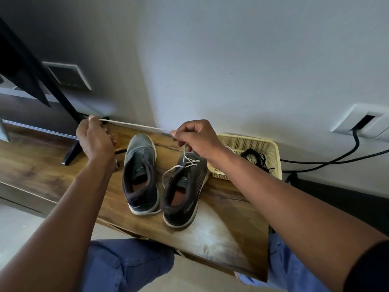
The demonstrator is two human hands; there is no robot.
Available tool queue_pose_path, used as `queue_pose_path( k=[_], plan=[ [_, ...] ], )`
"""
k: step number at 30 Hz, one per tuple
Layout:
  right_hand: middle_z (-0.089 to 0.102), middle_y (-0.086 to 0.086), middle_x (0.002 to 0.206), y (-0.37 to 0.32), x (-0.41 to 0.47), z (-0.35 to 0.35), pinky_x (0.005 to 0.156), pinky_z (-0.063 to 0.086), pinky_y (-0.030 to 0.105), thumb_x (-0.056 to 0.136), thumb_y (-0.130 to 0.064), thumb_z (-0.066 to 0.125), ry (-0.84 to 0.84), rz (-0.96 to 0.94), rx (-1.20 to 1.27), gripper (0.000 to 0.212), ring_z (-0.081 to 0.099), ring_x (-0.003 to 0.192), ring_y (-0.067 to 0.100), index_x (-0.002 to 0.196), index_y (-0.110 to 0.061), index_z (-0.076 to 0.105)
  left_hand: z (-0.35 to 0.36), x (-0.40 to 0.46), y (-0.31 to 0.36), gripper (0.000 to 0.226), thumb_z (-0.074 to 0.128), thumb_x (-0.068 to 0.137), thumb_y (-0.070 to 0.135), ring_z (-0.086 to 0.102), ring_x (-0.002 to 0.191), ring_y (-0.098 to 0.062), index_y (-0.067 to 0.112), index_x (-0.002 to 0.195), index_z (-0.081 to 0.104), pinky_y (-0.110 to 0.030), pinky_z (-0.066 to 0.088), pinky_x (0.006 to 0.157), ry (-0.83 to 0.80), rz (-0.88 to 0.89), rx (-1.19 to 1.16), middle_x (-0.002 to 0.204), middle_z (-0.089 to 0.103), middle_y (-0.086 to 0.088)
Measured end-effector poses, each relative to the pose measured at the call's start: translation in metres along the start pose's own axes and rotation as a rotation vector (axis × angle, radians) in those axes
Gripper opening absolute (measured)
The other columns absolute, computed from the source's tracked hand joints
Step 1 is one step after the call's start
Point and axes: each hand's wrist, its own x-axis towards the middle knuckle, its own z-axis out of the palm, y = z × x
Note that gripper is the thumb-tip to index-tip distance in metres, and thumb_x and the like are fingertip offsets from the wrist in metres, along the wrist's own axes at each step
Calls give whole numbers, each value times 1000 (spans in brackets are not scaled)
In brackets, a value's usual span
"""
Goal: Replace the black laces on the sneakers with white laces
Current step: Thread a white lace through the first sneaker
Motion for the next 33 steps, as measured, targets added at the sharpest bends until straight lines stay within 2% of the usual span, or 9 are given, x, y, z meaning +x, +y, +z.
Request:
queue_pose_path(
  k=[3, 7, 10, 13, 18, 20, 26, 30, 33],
  plan=[
    [73, 7, 72, 1, 1, 2, 49, 45, 21, 90, -22, 78, -19, 7, -58, 19, 62, 56, 9, 81, -5, 78, -3, 4, 2, 36, 66, 101, 34, 53, 49, -10, 17, 71, 55, -30, 54, 57, -5, 6, -32, 56, 57, 5],
    [74, 3, 73, 6, 2, 3, 69, 53, 32, 88, -27, 79, -30, 3, -151, 19, 68, 69, 16, 75, -13, 78, -7, 9, 5, 22, 86, 88, 22, 78, 76, -20, 7, 86, 70, -32, 65, 77, -12, -96, -260, 74, 76, -6],
    [69, -6, 72, 8, -1, 6, 68, 46, 26, 87, -29, 80, -52, -14, -231, 11, 59, 66, 8, 82, -20, 78, -8, 8, 7, 24, 83, 91, 18, 79, 93, -24, 1, 103, 71, -36, 64, 85, -65, -127, -390, 91, 77, -13],
    [67, 1, 96, 9, -3, 2, 73, 47, 30, 84, -24, 74, 15, -40, -584, 21, 63, 87, 20, 103, -19, 67, -5, 0, 11, 16, 81, 92, 21, 75, 85, -19, 9, 96, 72, -32, 63, 84, -225, -83, -385, 87, 75, -7],
    [68, 6, 52, 10, -25, -7, 44, 55, 28, 85, -32, 65, -236, 229, -870, 26, 71, 48, 24, 82, -7, 60, 11, -23, 8, 8, 77, 94, 15, 69, 63, -15, 8, 91, 75, -28, 62, 67, -557, 133, -1, 74, 75, -3],
    [65, 1, 46, 13, -30, -5, 44, 57, 30, 87, -39, 65, -270, 240, -903, 32, 69, 44, 23, 80, -9, 58, 20, -32, 0, 7, 77, 92, 12, 67, 57, -13, 5, 92, 76, -25, 60, 61, -692, 184, 159, 70, 75, -3],
    [64, 3, 46, 11, -31, -1, 39, 52, 26, 77, -36, 84, -300, 346, -706, 36, 68, 42, 20, 72, -10, 60, 30, -47, -24, 7, 83, 86, 8, 73, 62, -12, 11, 93, 82, -22, 60, 64, -1035, 147, 613, 76, 79, -9],
    [62, 5, 62, 14, -27, 4, 47, 49, 24, 76, -22, 78, -258, 314, -767, 20, 64, 47, 16, 72, -10, 62, 31, -49, -34, 4, 84, 87, 10, 78, 70, -22, 13, 87, 82, -33, 64, 73, -1050, 165, 861, 73, 79, -5],
    [65, 10, 75, 15, -23, 1, 61, 58, 35, 81, -13, 69, -205, 343, -662, 11, 64, 63, 26, 89, -5, 71, 34, -55, -40, 10, 84, 86, 22, 74, 70, -13, 25, 78, 79, -30, 59, 69, -999, 293, 1019, 67, 75, 7]
  ],
)
